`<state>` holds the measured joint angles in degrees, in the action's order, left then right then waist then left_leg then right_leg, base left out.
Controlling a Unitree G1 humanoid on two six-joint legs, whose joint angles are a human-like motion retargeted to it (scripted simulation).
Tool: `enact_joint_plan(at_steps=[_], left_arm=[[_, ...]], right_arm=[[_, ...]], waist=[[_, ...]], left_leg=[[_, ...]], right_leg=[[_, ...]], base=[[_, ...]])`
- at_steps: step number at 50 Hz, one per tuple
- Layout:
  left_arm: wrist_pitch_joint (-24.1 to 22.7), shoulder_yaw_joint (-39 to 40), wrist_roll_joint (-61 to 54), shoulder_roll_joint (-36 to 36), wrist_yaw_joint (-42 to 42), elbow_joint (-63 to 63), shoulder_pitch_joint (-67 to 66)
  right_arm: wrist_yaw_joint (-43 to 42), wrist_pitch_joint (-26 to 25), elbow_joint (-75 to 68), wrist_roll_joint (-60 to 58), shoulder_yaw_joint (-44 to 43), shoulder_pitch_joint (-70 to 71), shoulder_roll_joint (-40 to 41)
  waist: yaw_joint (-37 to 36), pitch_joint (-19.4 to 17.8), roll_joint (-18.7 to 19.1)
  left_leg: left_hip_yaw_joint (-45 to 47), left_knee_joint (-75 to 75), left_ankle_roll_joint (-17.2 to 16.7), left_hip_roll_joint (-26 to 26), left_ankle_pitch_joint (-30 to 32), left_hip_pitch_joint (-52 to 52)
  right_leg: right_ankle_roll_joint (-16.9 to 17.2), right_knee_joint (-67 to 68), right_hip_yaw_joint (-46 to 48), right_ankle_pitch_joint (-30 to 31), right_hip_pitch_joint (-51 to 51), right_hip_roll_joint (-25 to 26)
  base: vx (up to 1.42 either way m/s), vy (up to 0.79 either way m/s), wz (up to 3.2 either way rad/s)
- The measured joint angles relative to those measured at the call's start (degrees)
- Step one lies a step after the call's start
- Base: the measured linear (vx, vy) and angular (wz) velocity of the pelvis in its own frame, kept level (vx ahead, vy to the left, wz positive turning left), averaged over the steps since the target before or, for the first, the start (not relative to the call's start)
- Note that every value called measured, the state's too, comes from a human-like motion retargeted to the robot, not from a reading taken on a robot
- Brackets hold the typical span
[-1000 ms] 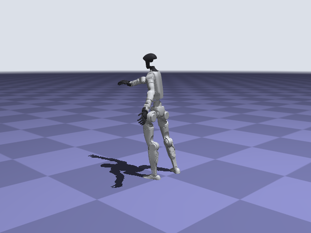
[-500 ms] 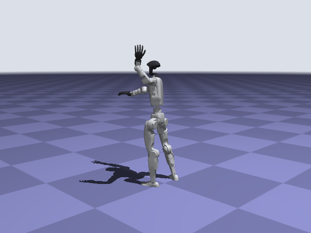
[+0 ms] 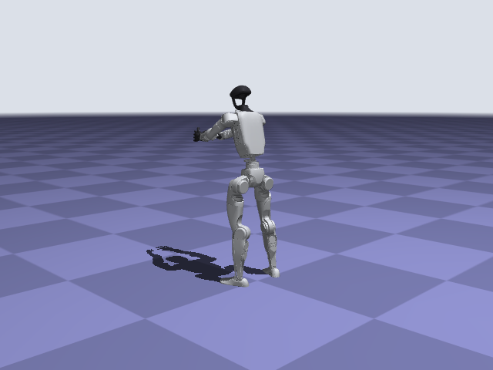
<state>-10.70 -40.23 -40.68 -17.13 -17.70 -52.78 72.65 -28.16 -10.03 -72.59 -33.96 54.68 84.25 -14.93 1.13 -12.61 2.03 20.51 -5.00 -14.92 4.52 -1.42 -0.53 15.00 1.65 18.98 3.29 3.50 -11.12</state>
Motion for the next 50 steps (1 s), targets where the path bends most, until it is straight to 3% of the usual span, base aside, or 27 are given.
enact_joint_plan(at_steps=[5,10,18,20,25,31,35,40,44,48,50], left_arm=[[-0.40,4.51,1.49,-2.21,1.90,3.14,-6.67],[-2.34,7.20,4.15,-3.18,-1.08,3.77,-14.99],[-3.23,18.44,3.26,-5.15,2.59,4.65,-40.63],[-3.71,22.27,3.72,-5.78,1.33,2.60,-48.39],[-2.01,36.00,3.02,-5.73,-3.51,-9.72,-64.29],[-5.27,63.10,-9.93,-8.02,-13.79,-16.69,-78.07],[-7.32,78.12,-20.50,-13.26,-15.32,-15.08,-83.22],[-10.17,89.82,-27.97,-23.77,-16.65,-10.87,-83.92],[-14.14,94.67,-31.11,-32.90,-16.42,-3.45,-81.89],[-16.23,94.47,-20.67,-42.65,-15.32,6.40,-80.87],[-22.83,94.90,-23.23,-47.39,-20.13,16.16,-75.91]], right_arm=[[-0.12,0.05,-1.47,-0.59,-1.71,-1.17,-0.83],[-0.30,0.53,-3.96,0.30,-3.72,-3.80,-1.80],[1.09,0.86,-3.60,0.76,-5.67,-8.15,-3.83],[-2.67,0.65,-6.58,-1.40,-10.36,-8.50,-3.05],[-0.41,0.83,-2.95,1.95,-10.43,-11.59,-7.19],[-1.49,-0.15,-4.81,1.61,-14.56,-15.31,-13.11],[-0.95,-0.65,-5.69,2.45,-16.34,-18.77,-18.52],[0.71,-0.75,-4.80,4.86,-17.24,-23.11,-24.65],[1.69,-1.00,-4.15,6.13,-18.02,-24.77,-26.66],[3.11,-0.30,-3.39,5.77,-17.57,-25.05,-26.59],[2.65,-0.21,-2.82,5.81,-16.77,-24.70,-25.41]], waist=[[-2.37,1.31,-1.79],[-4.38,2.31,-3.60],[-10.08,4.20,-6.33],[-11.65,4.34,-7.02],[-15.81,4.86,-8.18],[-21.55,4.92,-7.90],[-25.81,5.31,-6.67],[-29.01,6.26,-3.91],[-29.08,7.01,-1.62],[-27.68,7.83,0.30],[-26.26,8.37,0.97]], left_leg=[[1.35,0.00,0.46,0.82,-0.71,1.15],[-0.37,0.22,2.84,-0.56,-1.86,2.91],[-2.14,0.80,4.15,-0.22,-3.17,3.58],[-2.46,0.93,4.19,-0.23,-3.54,3.78],[-3.58,0.73,3.49,-0.33,-3.61,3.56],[-5.98,0.18,2.70,-0.87,-3.21,3.06],[-8.05,0.03,2.39,-1.53,-2.74,2.34],[-10.72,0.00,1.87,-2.48,-1.92,1.39],[-12.11,0.00,1.05,-2.99,-1.31,0.98],[-12.64,0.00,0.38,-3.15,-0.94,0.99],[-12.65,0.00,0.36,-3.16,-0.82,1.01]], right_leg=[[0.00,-0.64,-1.32,0.01,-0.53,1.08],[-0.01,1.53,-0.52,-1.90,-2.35,-0.89],[-1.48,4.89,0.72,-4.53,-2.71,-1.28],[-1.52,5.04,1.01,-5.04,-3.10,-1.36],[-1.89,5.02,2.46,-5.83,-3.70,-1.55],[-2.47,5.52,5.45,-6.86,-4.58,-2.31],[-2.55,4.99,8.11,-6.98,-5.63,-2.91],[-2.91,4.00,11.53,-6.83,-7.16,-3.62],[-3.23,4.17,13.37,-6.93,-7.81,-4.14],[-3.28,4.85,14.05,-7.03,-7.98,-4.48],[-3.15,5.08,14.13,-6.98,-7.92,-4.57]], base=[[0.05,-0.04,-0.28],[0.10,0.04,0.25],[0.09,-0.01,0.18],[0.08,-0.01,0.16],[0.07,0.01,0.25],[0.06,0.02,0.43],[0.04,0.03,0.56],[0.01,0.03,0.57],[-0.01,0.01,0.41],[-0.01,0.00,0.12],[0.00,0.00,0.00]])
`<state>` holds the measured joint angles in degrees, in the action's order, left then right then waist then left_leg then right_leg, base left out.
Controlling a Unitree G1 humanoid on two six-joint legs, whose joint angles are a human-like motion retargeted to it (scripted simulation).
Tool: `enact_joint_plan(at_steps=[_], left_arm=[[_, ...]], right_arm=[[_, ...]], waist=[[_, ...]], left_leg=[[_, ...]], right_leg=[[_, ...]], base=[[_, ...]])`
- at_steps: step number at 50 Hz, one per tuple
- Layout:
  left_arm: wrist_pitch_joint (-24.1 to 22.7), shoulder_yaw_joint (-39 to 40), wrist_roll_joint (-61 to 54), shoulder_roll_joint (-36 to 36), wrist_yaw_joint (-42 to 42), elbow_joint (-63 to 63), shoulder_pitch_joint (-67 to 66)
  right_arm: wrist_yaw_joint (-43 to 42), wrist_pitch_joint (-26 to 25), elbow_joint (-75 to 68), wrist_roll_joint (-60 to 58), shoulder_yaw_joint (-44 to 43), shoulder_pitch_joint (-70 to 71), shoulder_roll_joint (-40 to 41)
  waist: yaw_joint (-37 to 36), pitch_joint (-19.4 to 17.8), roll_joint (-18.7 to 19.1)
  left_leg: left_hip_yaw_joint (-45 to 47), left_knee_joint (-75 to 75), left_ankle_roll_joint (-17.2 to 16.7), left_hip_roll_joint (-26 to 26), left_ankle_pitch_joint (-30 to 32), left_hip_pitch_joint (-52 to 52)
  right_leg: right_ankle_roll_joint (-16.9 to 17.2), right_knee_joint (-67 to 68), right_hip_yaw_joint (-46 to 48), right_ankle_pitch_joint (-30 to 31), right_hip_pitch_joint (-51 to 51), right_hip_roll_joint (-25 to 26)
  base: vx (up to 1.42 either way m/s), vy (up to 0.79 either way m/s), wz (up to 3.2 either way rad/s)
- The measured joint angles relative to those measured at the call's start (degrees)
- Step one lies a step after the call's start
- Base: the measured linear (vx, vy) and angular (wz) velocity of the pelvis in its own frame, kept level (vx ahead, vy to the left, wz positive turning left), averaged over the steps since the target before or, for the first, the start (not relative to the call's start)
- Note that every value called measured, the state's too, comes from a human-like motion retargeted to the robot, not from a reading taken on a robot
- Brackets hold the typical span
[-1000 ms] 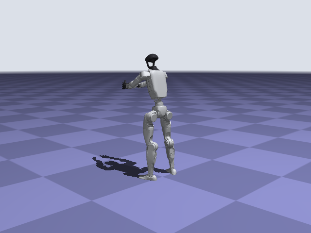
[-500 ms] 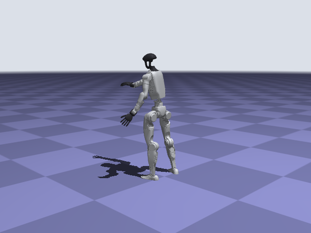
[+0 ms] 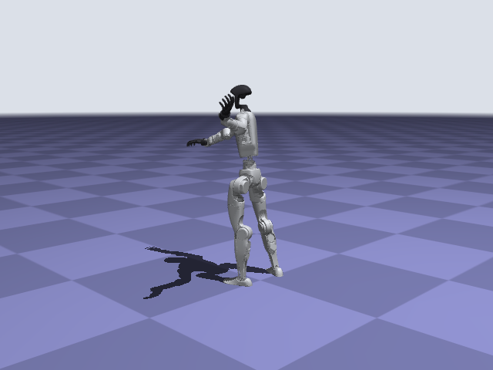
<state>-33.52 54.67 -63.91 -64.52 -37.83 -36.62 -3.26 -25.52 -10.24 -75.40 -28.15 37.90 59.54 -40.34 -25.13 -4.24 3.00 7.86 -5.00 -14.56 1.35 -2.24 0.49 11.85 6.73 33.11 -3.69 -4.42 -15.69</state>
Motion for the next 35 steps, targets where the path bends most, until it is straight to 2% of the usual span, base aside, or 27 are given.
enact_joint_plan(at_steps=[1,2,3,5,7,10,13,15,19,23,25,27,30,32,35], left_arm=[[-3.41,-2.27,-3.43,-1.30,5.43,8.01,3.70],[-6.21,-4.44,-4.88,-2.97,7.40,14.00,7.22],[-7.78,-6.41,-2.36,-5.39,2.47,15.98,10.42],[-9.32,-12.42,0.17,-9.12,0.97,24.58,17.95],[-9.03,-23.60,3.28,-10.25,2.60,33.01,29.79],[-5.43,-48.94,10.62,-7.89,5.50,38.72,55.01],[0.41,-71.11,16.66,-0.83,9.53,36.71,74.85],[4.71,-82.16,19.10,5.84,12.39,32.65,83.36],[13.46,-95.55,26.98,22.03,15.79,17.02,90.09],[22.41,-103.84,41.99,38.32,20.29,-6.15,89.18],[25.89,-104.48,47.32,45.42,22.32,-17.99,85.82],[27.58,-101.12,47.76,50.78,21.91,-27.29,81.37],[26.73,-93.75,45.92,53.10,18.09,-32.05,73.73],[24.84,-90.88,44.26,51.62,17.73,-29.45,67.67],[22.90,-89.90,40.73,48.18,21.73,-23.12,57.76]], right_arm=[[0.89,0.51,0.21,0.64,0.60,0.48,0.95],[1.24,0.81,0.44,0.95,1.28,0.95,1.71],[0.52,0.68,0.72,0.59,2.11,1.40,2.08],[0.69,0.94,1.30,0.65,4.39,2.22,4.31],[1.71,1.23,1.06,1.13,6.90,3.57,6.44],[3.50,1.98,0.55,1.72,9.37,4.32,7.99],[4.72,2.36,1.22,1.87,10.74,4.49,10.09],[4.87,2.45,2.24,1.92,11.46,4.93,11.65],[3.27,3.40,5.13,1.48,12.72,6.73,14.62],[1.53,4.94,6.42,-0.37,14.57,9.89,18.65],[0.32,5.32,7.50,-1.98,14.49,11.51,21.21],[1.80,5.65,11.00,-2.88,16.16,13.09,22.23],[2.53,6.52,16.43,-5.63,17.07,14.75,22.77],[2.55,7.23,19.76,-6.29,16.78,15.06,22.34],[3.04,7.44,22.18,-5.58,15.91,14.54,21.61]], waist=[[0.94,0.08,0.23],[1.85,0.13,0.58],[2.71,0.14,1.16],[5.58,0.34,2.10],[8.32,0.17,3.24],[10.47,0.16,4.68],[12.55,0.33,4.80],[13.99,0.23,4.47],[16.89,-0.49,3.45],[20.67,-1.69,2.15],[23.19,-2.55,1.30],[25.55,-3.16,0.25],[28.23,-3.73,-1.37],[29.04,-3.90,-2.17],[28.63,-3.75,-3.16]], left_leg=[[-0.01,0.00,-0.26,0.07,0.02,0.12],[-0.01,0.00,-0.32,0.10,0.05,0.22],[0.01,0.00,0.03,0.07,0.10,0.28],[0.04,0.00,0.22,0.15,0.15,0.50],[0.02,0.00,0.28,0.22,0.22,0.80],[0.43,0.00,0.27,0.41,0.22,1.39],[1.25,0.00,0.41,0.57,0.14,1.72],[1.93,0.00,0.69,0.60,0.03,1.93],[3.44,0.00,1.64,0.52,-0.31,2.35],[5.10,0.04,2.30,0.52,-0.77,2.77],[6.04,0.15,2.31,0.60,-1.12,3.13],[7.09,0.22,2.20,0.75,-1.41,3.38],[8.72,0.37,2.09,1.02,-1.93,3.85],[9.75,0.50,2.13,1.23,-2.36,4.30],[11.09,0.70,2.42,1.51,-3.08,5.13]], right_leg=[[0.00,0.15,0.01,-0.01,-0.07,0.03],[0.02,0.29,-0.02,0.00,-0.11,0.03],[0.04,0.41,-0.10,0.04,-0.06,-0.04],[-0.01,0.59,-0.26,0.11,-0.13,-0.02],[-0.08,0.92,-0.41,0.11,-0.24,-0.03],[-0.16,1.41,-1.15,0.17,-0.22,0.02],[-0.07,1.76,-2.36,0.36,0.31,0.06],[0.09,1.91,-3.33,0.50,0.75,0.05],[0.51,1.96,-5.51,0.82,1.64,0.01],[0.67,1.81,-7.81,1.09,2.48,0.14],[0.72,1.71,-9.01,1.16,2.75,0.30],[0.77,1.60,-10.17,1.31,3.15,0.54],[0.91,1.33,-11.85,1.59,3.60,0.97],[1.15,1.20,-12.85,1.72,3.73,1.27],[1.48,1.07,-14.15,1.78,3.65,1.67]], base=[[0.00,0.00,0.00],[0.00,0.00,0.00],[0.00,0.00,0.00],[0.00,0.00,0.00],[0.00,0.00,0.00],[-0.03,0.00,-0.15],[-0.04,0.01,-0.32],[-0.04,0.02,-0.40],[-0.04,0.03,-0.45],[-0.04,0.04,-0.47],[-0.02,0.04,-0.50],[-0.01,0.04,-0.51],[0.00,0.02,-0.51],[0.02,0.01,-0.48],[0.04,0.00,-0.42]])
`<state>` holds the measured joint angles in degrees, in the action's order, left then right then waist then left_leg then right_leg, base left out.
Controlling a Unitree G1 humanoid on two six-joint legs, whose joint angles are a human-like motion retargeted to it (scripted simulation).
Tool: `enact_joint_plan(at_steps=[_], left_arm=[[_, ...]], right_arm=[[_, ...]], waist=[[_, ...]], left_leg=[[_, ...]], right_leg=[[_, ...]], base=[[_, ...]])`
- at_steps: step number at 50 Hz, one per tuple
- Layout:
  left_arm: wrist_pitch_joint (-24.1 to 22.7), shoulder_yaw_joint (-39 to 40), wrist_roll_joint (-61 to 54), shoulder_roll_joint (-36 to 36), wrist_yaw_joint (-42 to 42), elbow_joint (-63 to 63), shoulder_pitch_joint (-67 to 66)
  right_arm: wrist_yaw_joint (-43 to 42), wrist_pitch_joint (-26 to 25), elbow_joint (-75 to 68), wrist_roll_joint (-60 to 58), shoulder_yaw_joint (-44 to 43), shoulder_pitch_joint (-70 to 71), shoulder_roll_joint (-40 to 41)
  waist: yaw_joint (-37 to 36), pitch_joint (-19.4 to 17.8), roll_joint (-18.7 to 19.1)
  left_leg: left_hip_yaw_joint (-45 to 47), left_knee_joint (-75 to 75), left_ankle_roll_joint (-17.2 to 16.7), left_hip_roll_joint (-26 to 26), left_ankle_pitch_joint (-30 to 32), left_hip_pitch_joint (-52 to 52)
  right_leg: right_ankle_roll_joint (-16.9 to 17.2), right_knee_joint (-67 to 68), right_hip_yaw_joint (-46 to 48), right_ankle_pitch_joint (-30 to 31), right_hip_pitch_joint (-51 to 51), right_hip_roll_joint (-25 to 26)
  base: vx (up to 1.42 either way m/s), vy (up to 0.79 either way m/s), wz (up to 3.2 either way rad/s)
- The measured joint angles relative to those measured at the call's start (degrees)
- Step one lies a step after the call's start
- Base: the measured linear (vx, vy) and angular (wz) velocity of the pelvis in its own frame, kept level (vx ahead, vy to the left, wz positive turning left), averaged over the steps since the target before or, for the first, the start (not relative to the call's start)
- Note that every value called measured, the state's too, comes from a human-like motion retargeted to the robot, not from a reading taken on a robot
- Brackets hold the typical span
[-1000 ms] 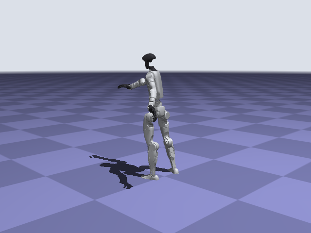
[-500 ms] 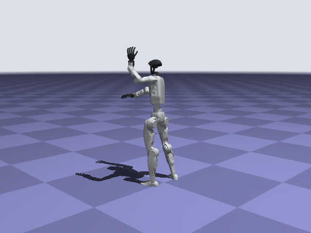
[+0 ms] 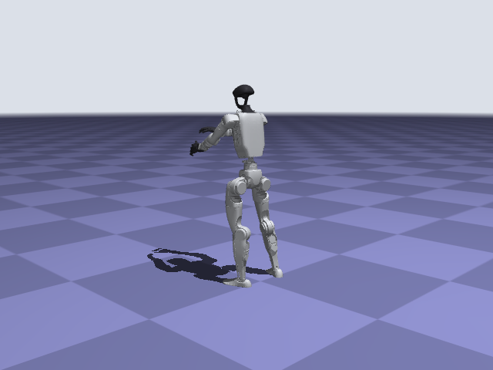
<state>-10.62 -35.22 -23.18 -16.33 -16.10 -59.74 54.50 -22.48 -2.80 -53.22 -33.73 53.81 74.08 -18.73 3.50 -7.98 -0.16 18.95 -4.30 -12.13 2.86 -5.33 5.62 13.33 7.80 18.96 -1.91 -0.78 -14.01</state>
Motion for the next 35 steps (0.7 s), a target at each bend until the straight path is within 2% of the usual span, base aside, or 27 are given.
enact_joint_plan(at_steps=[7,12,15,20,23,28,32,35], left_arm=[[-0.45,1.73,-0.84,-6.85,7.67,9.87,-23.12],[-1.31,10.05,1.15,-10.43,6.06,8.48,-40.37],[-1.16,18.76,-0.09,-11.01,1.36,2.13,-48.63],[-1.46,41.33,-8.59,-13.01,-9.65,-7.03,-56.64],[-2.29,53.79,-12.77,-16.22,-12.90,-6.15,-60.85],[-4.18,67.72,-18.04,-22.45,-13.35,-2.03,-66.62],[-6.87,78.18,-30.59,-28.60,-16.72,-0.66,-66.35],[-10.75,85.08,-38.25,-34.47,-21.39,1.93,-64.32]], right_arm=[[0.96,-1.94,-5.82,-0.41,-3.19,-2.99,-0.01],[-0.07,-2.66,-8.78,-0.96,-5.04,-5.98,-2.30],[-0.61,-2.97,-10.57,0.17,-6.70,-8.51,-4.63],[-1.46,-3.80,-14.92,3.37,-11.37,-13.69,-9.79],[-1.65,-4.04,-17.75,5.38,-14.72,-16.66,-13.14],[-1.49,-3.85,-20.90,5.31,-17.74,-20.36,-18.84],[-0.23,-4.69,-21.65,7.74,-18.13,-21.28,-22.69],[-0.42,-5.57,-21.28,9.03,-18.40,-21.00,-24.74]], waist=[[-6.45,1.26,-2.60],[-12.25,1.68,-4.73],[-16.06,1.86,-5.74],[-23.16,2.00,-6.96],[-27.07,1.91,-7.47],[-31.52,2.07,-7.05],[-33.03,2.71,-5.17],[-33.23,3.30,-3.39]], left_leg=[[1.42,0.93,1.05,0.28,-1.73,1.92],[0.63,1.39,1.00,0.21,-2.45,2.80],[-0.54,1.44,0.86,0.09,-2.62,2.93],[-3.21,1.10,0.53,-0.27,-2.42,2.45],[-5.01,0.81,0.27,-0.63,-2.06,1.73],[-7.94,-0.05,-0.23,-1.37,-0.92,0.18],[-9.81,-0.70,-0.61,-1.92,0.21,-1.08],[-10.61,-0.70,-1.00,-2.23,0.74,-1.93]], right_leg=[[-0.15,0.76,-1.54,-0.93,-0.98,0.17],[-0.70,2.05,-0.78,-2.23,-2.00,-0.30],[-0.99,2.74,0.44,-2.93,-2.64,-0.69],[-1.13,3.18,3.44,-3.59,-3.70,-1.37],[-1.05,3.00,5.60,-3.65,-4.25,-1.81],[-1.05,2.36,9.24,-3.42,-4.86,-2.46],[-1.23,1.70,11.67,-3.06,-5.06,-2.83],[-1.24,1.20,12.81,-2.79,-5.10,-3.02]], base=[[0.08,0.00,-0.20],[0.09,0.00,0.15],[0.09,0.01,0.38],[0.07,0.02,0.52],[0.05,0.03,0.61],[0.02,0.03,0.62],[-0.01,0.03,0.50],[-0.03,0.02,0.31]])
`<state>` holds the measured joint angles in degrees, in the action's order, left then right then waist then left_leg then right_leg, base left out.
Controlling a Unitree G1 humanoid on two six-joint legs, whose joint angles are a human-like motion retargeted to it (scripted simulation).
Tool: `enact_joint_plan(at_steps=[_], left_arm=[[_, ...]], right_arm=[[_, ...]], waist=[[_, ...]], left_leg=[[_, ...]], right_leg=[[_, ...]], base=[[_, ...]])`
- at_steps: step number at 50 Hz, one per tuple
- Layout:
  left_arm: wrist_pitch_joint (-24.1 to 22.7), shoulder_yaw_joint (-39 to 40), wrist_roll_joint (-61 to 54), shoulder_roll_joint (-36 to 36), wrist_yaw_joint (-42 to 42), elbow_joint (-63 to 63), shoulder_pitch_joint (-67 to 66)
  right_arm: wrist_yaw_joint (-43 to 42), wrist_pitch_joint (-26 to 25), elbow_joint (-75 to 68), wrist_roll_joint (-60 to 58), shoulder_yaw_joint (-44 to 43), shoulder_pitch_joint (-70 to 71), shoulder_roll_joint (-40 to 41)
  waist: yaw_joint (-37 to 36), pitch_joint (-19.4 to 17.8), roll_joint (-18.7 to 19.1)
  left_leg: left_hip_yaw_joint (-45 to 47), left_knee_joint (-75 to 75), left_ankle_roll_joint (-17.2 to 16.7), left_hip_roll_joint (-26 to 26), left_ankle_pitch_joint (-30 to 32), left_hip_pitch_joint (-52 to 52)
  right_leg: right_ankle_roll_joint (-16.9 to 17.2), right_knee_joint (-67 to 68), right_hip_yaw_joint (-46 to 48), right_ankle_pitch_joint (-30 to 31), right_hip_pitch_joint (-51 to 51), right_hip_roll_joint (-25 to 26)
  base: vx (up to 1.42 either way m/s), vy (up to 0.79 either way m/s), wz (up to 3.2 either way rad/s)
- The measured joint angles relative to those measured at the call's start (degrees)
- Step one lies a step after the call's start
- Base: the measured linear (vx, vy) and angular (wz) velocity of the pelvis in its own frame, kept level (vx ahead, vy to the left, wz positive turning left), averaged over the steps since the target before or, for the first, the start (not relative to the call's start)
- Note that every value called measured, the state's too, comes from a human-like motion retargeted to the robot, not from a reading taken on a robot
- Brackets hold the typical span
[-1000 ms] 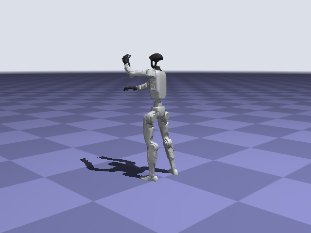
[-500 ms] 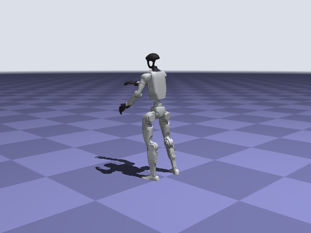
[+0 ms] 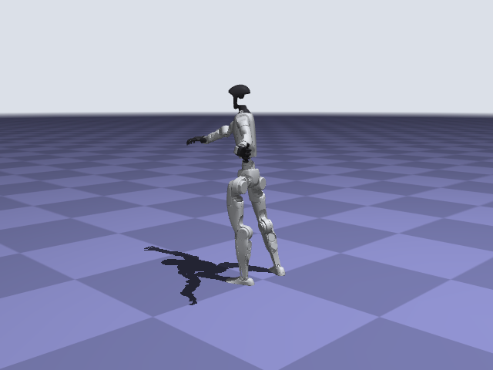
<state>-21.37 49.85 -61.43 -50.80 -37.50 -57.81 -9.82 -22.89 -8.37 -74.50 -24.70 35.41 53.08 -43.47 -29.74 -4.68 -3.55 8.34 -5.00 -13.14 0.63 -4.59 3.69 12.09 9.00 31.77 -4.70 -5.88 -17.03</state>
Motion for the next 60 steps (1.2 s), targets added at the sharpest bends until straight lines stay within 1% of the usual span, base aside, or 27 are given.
enact_joint_plan(at_steps=[2,5,7,8,10,12,15,17,18,19,20,22,23,25,28,30,33,35,37,40,42,45,50,53,55,57,60], left_arm=[[-2.82,2.62,-1.36,-4.21,-1.68,3.29,1.17],[-6.30,4.86,0.49,-10.72,-2.83,9.34,2.47],[-5.19,5.25,7.69,-15.67,-1.69,12.31,2.06],[-7.70,6.02,6.15,-18.07,-3.71,15.63,3.89],[-6.77,5.71,14.97,-23.55,-3.26,18.45,3.90],[-11.35,5.04,12.36,-28.33,-6.69,27.10,9.72],[-13.93,-0.17,16.98,-34.68,-5.87,38.11,17.65],[-14.18,-6.77,19.04,-36.90,-2.70,45.93,24.92],[-13.70,-11.70,20.08,-37.10,-0.66,49.69,29.84],[-12.48,-22.80,22.02,-35.51,1.38,52.34,40.73],[-10.90,-36.99,24.43,-33.04,3.41,54.42,54.60],[-7.08,-63.64,27.17,-26.06,9.01,52.50,79.57],[-4.93,-72.07,28.01,-22.31,12.18,50.72,86.89],[-0.33,-83.06,30.06,-14.45,18.37,45.89,95.02],[6.71,-94.15,36.97,-1.95,25.37,32.45,99.72],[10.73,-101.68,44.87,6.45,28.63,20.08,100.63],[14.27,-110.16,58.37,18.53,29.59,1.32,96.24],[15.05,-111.05,64.10,25.64,26.63,-8.23,91.21],[14.24,-108.32,65.59,29.97,21.69,-11.45,85.36],[12.63,-101.65,66.49,32.50,16.40,-9.25,76.91],[12.38,-96.21,67.13,33.18,15.47,-6.60,71.37],[11.74,-89.05,65.78,34.03,16.82,-2.71,62.87],[8.45,-81.79,57.67,32.25,19.55,5.85,45.17],[7.13,-76.43,49.75,30.01,22.86,9.70,32.72],[7.37,-70.90,43.30,28.94,25.60,10.49,24.81],[8.56,-64.40,36.97,28.16,27.49,9.07,18.38],[8.64,-54.36,31.24,25.98,24.36,4.62,10.68]], right_arm=[[-0.08,-0.09,0.44,0.09,0.62,0.76,-0.76],[-0.09,0.16,1.41,-0.76,2.16,2.40,-1.25],[0.65,0.61,2.25,-2.12,3.48,3.61,-1.29],[0.27,0.56,2.57,-2.52,4.21,4.43,-0.80],[0.86,1.10,3.19,-3.43,5.51,5.82,-0.40],[0.51,0.86,3.36,-3.42,7.38,8.01,2.10],[1.17,1.07,3.18,-3.05,10.30,11.52,5.97],[2.06,1.20,2.99,-2.82,12.54,14.28,9.35],[2.58,1.22,2.76,-2.72,13.81,15.83,11.04],[3.10,1.32,2.52,-2.59,14.83,16.70,11.50],[3.61,1.45,2.26,-2.43,15.73,17.22,11.35],[4.46,1.50,2.78,-2.37,14.88,16.29,11.26],[4.84,1.46,2.98,-2.33,14.66,16.24,12.02],[5.34,1.40,3.21,-2.27,14.90,16.69,14.15],[4.93,1.79,3.20,-2.40,16.16,18.46,17.85],[3.97,2.42,2.91,-3.08,17.91,20.21,20.58],[-0.01,2.62,1.82,-8.37,19.77,22.71,25.79],[-2.31,2.72,2.68,-10.75,20.59,24.47,28.45],[-2.97,2.76,4.03,-12.32,21.67,25.55,29.95],[-4.16,2.62,4.50,-14.02,20.31,26.00,31.62],[-4.67,2.42,3.66,-14.99,18.23,25.59,32.20],[-4.98,1.99,1.99,-15.96,15.74,24.48,32.19],[-6.40,0.96,-0.74,-17.50,13.18,22.39,30.58],[-7.20,0.22,-1.94,-18.03,11.53,21.32,29.05],[-6.80,0.03,-1.71,-17.05,10.58,20.52,27.47],[-2.99,-0.15,1.20,-14.77,12.71,19.30,24.15],[-2.54,-0.86,1.64,-12.75,12.69,17.76,20.63]], waist=[[0.27,0.38,1.14],[1.12,0.95,2.87],[2.00,1.34,4.11],[2.68,1.54,4.61],[3.80,1.77,5.83],[6.48,1.90,6.72],[11.02,1.55,8.47],[15.01,0.90,9.95],[17.02,0.43,10.86],[17.78,0.22,11.91],[17.91,0.14,13.04],[17.57,0.72,13.05],[18.11,0.74,12.85],[19.80,0.51,12.55],[22.80,-0.47,11.87],[25.04,-1.35,11.28],[28.83,-2.68,10.11],[30.95,-3.89,9.01],[32.18,-4.51,7.73],[32.60,-4.95,5.46],[31.89,-4.97,3.91],[29.99,-4.75,1.63],[26.09,-4.19,-1.51],[23.55,-3.83,-3.04],[21.63,-3.63,-3.92],[19.38,-3.38,-4.58],[15.88,-3.07,-5.15]], left_leg=[[-0.14,0.00,-0.30,-0.10,0.29,-0.41],[0.14,0.00,-0.67,-0.09,0.62,-0.82],[0.57,0.00,-0.88,0.05,0.76,-0.92],[0.85,0.00,-0.88,0.09,0.84,-0.99],[1.39,0.00,-1.06,0.29,0.95,-0.96],[1.90,0.00,-1.05,0.40,1.11,-1.04],[2.52,0.00,-1.26,0.64,1.31,-0.97],[2.80,0.00,-1.34,0.76,1.43,-0.86],[2.89,0.00,-1.35,0.79,1.49,-0.76],[3.05,0.00,-1.33,0.83,1.52,-0.56],[3.25,0.00,-1.29,0.87,1.53,-0.30],[3.85,0.00,-1.11,0.95,1.54,-0.24],[4.11,0.00,-0.97,0.95,1.55,-0.23],[4.60,0.00,-0.62,0.92,1.53,-0.17],[5.44,0.00,-0.01,0.85,1.43,-0.01],[6.14,0.04,0.32,0.84,1.33,0.10],[7.52,0.18,0.51,0.94,0.98,0.47],[8.77,0.27,0.52,1.03,0.71,0.75],[10.13,0.56,0.60,1.20,0.30,0.95],[12.00,1.27,1.05,1.50,-0.58,1.25],[12.88,1.77,1.63,1.71,-1.22,1.50],[13.51,2.37,2.38,2.03,-2.04,1.87],[12.91,2.54,2.66,2.44,-2.72,2.56],[11.99,2.54,2.34,2.63,-2.96,2.79],[11.30,2.59,1.99,2.71,-3.11,2.82],[10.53,2.60,1.68,2.71,-3.11,2.58],[9.20,2.61,1.30,2.54,-3.15,2.31]], right_leg=[[0.07,-0.31,0.31,0.21,0.10,-0.03],[0.26,-0.68,0.19,0.55,0.45,0.05],[0.40,-0.79,-0.27,0.79,0.77,0.20],[0.52,-0.84,-0.52,0.92,1.00,0.24],[0.63,-0.78,-1.19,1.14,1.38,0.41],[0.77,-0.74,-1.70,1.37,1.83,0.49],[0.76,-0.43,-2.49,1.65,2.35,0.64],[0.67,-0.11,-2.92,1.77,2.62,0.68],[0.63,0.12,-3.10,1.79,2.71,0.66],[0.59,0.32,-3.36,1.81,2.74,0.66],[0.55,0.51,-3.66,1.85,2.73,0.67],[0.42,0.62,-4.49,2.07,3.21,0.74],[0.37,0.68,-4.87,2.16,3.44,0.74],[0.28,0.72,-5.61,2.34,3.84,0.75],[0.20,0.76,-6.88,2.57,4.42,0.76],[0.19,0.81,-7.84,2.70,4.88,0.80],[0.37,0.73,-9.61,2.93,5.48,1.06],[0.62,0.52,-10.97,3.17,5.95,1.30],[0.91,0.00,-12.35,3.58,6.31,1.67],[1.33,-1.13,-14.20,4.21,6.45,2.28],[1.52,-1.86,-15.09,4.51,6.27,2.65],[1.69,-2.72,-15.71,4.74,5.71,3.09],[1.44,-2.54,-15.01,4.02,4.65,3.39],[1.26,-1.97,-13.98,3.25,4.03,3.37],[1.24,-1.73,-13.16,2.79,3.58,3.32],[1.11,-1.69,-12.21,2.47,3.25,3.22],[0.89,-1.75,-10.70,1.92,2.52,2.94]], base=[[0.00,0.00,0.00],[0.00,0.00,0.00],[-0.02,-0.01,-0.10],[-0.05,-0.02,-0.23],[-0.05,-0.02,-0.25],[-0.05,-0.02,-0.24],[-0.05,-0.02,-0.20],[-0.06,-0.01,-0.16],[-0.06,0.00,-0.16],[-0.06,0.01,-0.18],[-0.06,0.01,-0.25],[-0.06,0.01,-0.31],[-0.06,0.02,-0.31],[-0.06,0.02,-0.30],[-0.06,0.03,-0.34],[-0.06,0.03,-0.40],[-0.04,0.03,-0.50],[-0.03,0.02,-0.60],[-0.01,0.01,-0.65],[0.01,-0.01,-0.60],[0.02,-0.02,-0.45],[0.02,-0.01,-0.19],[0.05,-0.02,0.10],[0.07,-0.01,0.29],[0.07,0.00,0.35],[0.07,0.01,0.40],[0.06,0.02,0.45]])
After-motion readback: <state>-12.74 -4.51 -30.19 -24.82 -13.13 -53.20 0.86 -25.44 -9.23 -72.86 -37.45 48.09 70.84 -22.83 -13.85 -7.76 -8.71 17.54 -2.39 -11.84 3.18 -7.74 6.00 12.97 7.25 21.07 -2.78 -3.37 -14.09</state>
